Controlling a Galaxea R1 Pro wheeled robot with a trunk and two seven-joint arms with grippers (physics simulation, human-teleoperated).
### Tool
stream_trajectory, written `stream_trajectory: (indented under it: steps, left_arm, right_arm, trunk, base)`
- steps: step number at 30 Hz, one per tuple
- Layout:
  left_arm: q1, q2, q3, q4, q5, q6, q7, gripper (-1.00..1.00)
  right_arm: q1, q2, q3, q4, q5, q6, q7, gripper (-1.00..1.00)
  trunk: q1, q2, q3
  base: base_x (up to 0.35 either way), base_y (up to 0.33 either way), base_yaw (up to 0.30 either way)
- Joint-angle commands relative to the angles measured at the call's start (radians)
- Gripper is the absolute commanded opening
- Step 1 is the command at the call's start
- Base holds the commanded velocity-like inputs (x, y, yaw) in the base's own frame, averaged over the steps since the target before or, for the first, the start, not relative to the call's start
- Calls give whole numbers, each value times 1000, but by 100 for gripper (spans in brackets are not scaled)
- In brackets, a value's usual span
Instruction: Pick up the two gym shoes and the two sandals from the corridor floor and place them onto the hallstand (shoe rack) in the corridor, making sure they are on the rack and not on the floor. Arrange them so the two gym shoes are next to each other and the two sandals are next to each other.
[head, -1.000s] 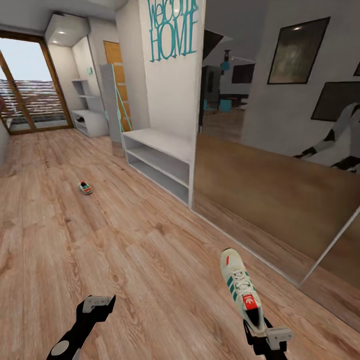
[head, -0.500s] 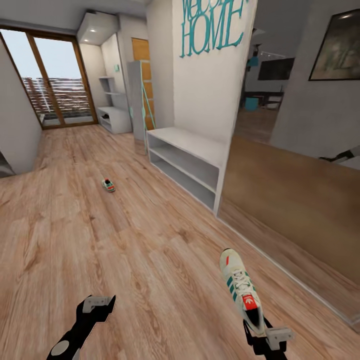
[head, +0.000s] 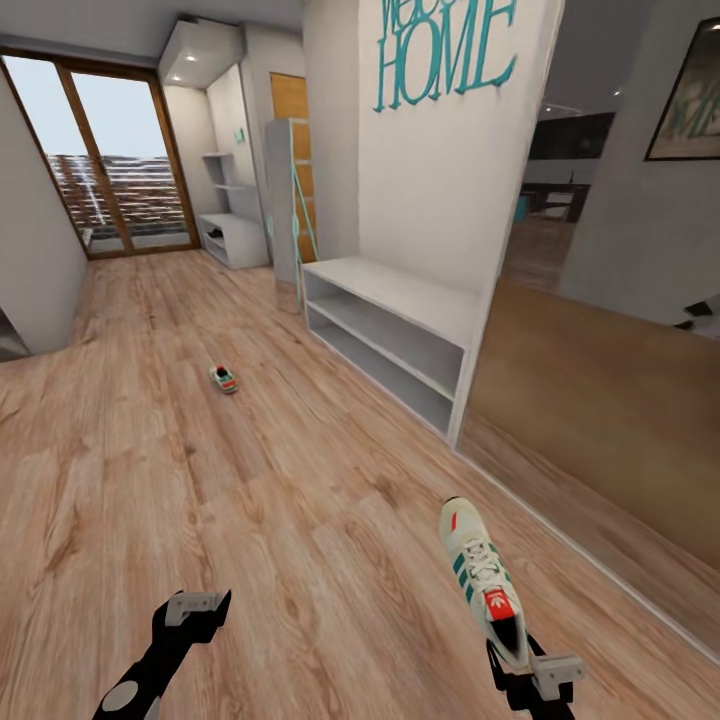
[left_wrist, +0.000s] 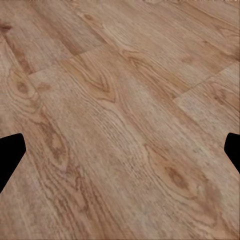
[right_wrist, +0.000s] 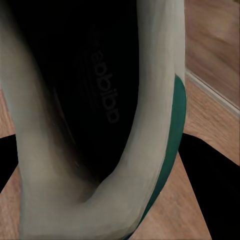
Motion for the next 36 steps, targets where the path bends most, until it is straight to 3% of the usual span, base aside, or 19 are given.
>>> stream_trajectory:
  steps: [1,19,36]
  left_arm:
    - [-1,-1,7,1,-5,-3,-8,100]
    - [-1,-1,7,1,-4,-3,-8,100]
    - [-1,-1,7,1,-5,-3,-8,100]
  right_arm:
    - [-1,0,-9,0,2,-3,9,-100]
    - [-1,1,-9,0,0,-1,7,-100]
    - [0,3,-9,0,0,-2,6,-100]
  trunk:
    - [0,0,-1]
    - [0,0,-1]
    - [0,0,-5]
  base:
    - [288,172,0]
    - [308,109,18]
    - [338,1,250]
